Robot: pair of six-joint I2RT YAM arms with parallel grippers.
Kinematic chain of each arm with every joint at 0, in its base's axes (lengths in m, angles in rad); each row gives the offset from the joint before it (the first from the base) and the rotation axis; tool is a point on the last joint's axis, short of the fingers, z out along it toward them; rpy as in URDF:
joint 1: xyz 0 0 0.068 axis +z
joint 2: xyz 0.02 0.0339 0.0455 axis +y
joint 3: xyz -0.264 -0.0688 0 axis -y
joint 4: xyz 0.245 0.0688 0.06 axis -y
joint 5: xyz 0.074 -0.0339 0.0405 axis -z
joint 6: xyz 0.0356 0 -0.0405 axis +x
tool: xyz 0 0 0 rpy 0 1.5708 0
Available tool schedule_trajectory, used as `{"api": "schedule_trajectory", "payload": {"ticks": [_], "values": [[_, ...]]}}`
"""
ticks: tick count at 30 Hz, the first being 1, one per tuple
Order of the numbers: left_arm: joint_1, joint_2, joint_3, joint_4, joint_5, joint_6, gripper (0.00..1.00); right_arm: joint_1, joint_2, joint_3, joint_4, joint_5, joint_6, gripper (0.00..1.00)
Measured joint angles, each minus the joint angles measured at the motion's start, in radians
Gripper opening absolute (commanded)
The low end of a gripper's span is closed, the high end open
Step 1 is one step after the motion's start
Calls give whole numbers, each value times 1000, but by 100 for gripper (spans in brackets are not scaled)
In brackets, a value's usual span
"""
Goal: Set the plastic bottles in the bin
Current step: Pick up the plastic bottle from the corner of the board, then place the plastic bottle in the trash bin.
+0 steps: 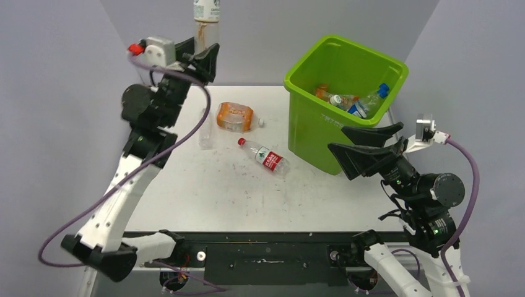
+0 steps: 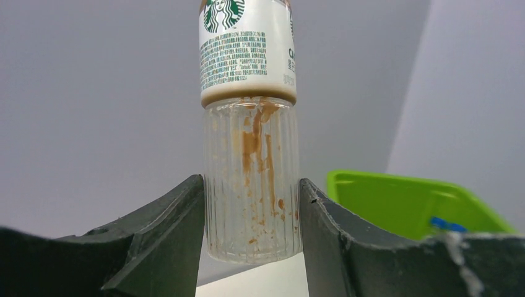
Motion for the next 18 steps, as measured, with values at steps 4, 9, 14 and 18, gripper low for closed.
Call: {"api": "schedule_trajectory", "payload": {"ticks": [4,9,14,18], "values": [[-39,-237,-109,-39,154,-39,0,0,122,114,48,-14,12,98],[-50,-502,-360,-41,380,-64,0,29,346,343,31,-5,-25,98],[-57,-621,-625,-3,495,-110,0,97,478,464,18,51,-77,97],[-63,-716,-886,71,515,-177,0,177,498,435,-56,147,-138,92]]}}
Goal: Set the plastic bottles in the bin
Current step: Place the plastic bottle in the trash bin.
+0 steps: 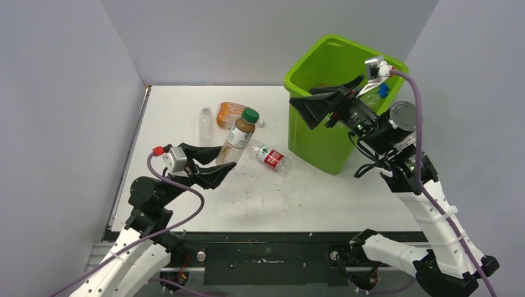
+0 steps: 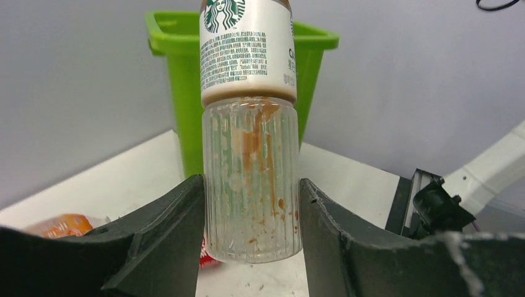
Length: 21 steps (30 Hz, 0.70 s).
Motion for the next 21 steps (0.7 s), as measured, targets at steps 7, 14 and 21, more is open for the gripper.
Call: {"api": "schedule_trajectory", "payload": {"ticks": [7,14,21], "values": [[-27,-96,-232,198,-1,-104,0,320,3,-39,-78,214,-103,90],[-45,-200,-309,298,-3,-122,0,711,78,-51,-88,506,-209,92],[-50,-230,-310,307,-8,-119,0,776,84,-173,-21,671,-233,96]]}}
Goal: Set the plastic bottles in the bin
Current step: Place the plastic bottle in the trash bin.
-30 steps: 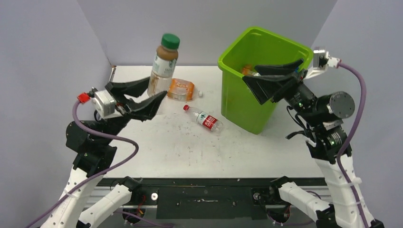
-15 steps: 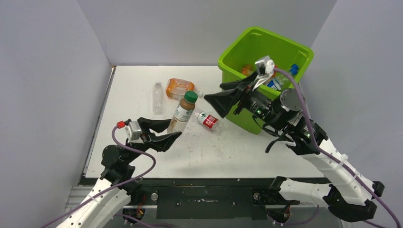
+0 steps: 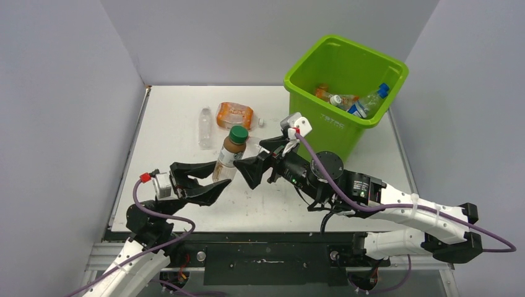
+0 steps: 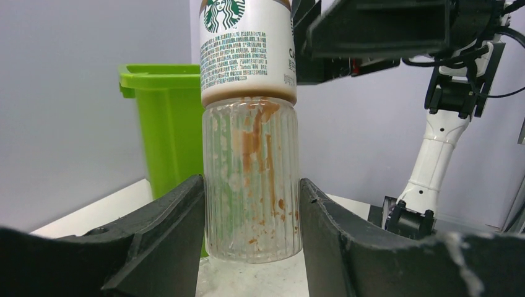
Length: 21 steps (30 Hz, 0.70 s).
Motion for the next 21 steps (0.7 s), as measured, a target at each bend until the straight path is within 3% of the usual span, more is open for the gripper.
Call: {"api": "schedule_trajectory", "payload": {"ticks": [6,12,21], "values": [[-13,20,0,-3,4,15,0,0,8,24,84,35,-8,98],[-21,25,0,-6,26,35,0,0,84,138,88,24,-14,81],[-26,29,0,-3,55,49,0,-2,117,151,35,9,32,48]]}}
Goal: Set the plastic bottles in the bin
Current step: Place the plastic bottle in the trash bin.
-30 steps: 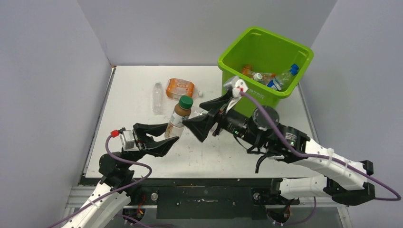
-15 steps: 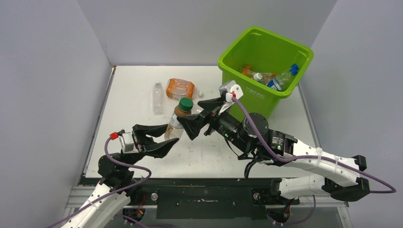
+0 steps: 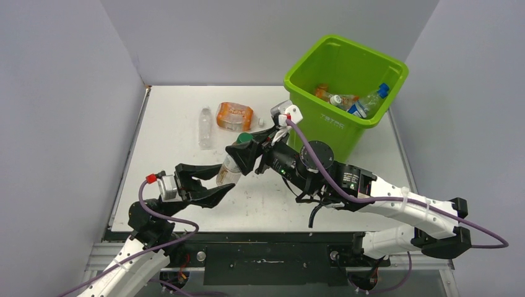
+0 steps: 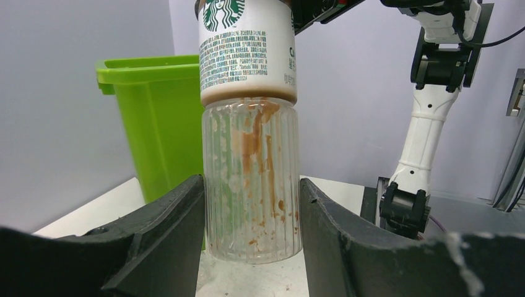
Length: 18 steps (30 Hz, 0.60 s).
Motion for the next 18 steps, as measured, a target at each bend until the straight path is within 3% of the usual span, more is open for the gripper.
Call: {"api": "schedule_trajectory", "payload": {"ticks": [3,4,6,9,14,18], "values": [[-1,0,0,-1,2,0,2,-11,0,0,-5,-1,13,25],[-1,0,0,-3,2,2,9,-11,0,0,-2,-5,26,16],[-3,0,-1,-3,5,2,44,-12,-1,0,0,-8,27,6],[-3,-1,-1,-2,4,2,99,-12,-6,0,-2,-13,27,5],[-9,-19,-1,-13,-31,3,96,-12,-18,85,-108,3,-38,5],[-9,-35,-1,-28,-68,7,96,-11,-37,236,-147,133,-166,5]]}}
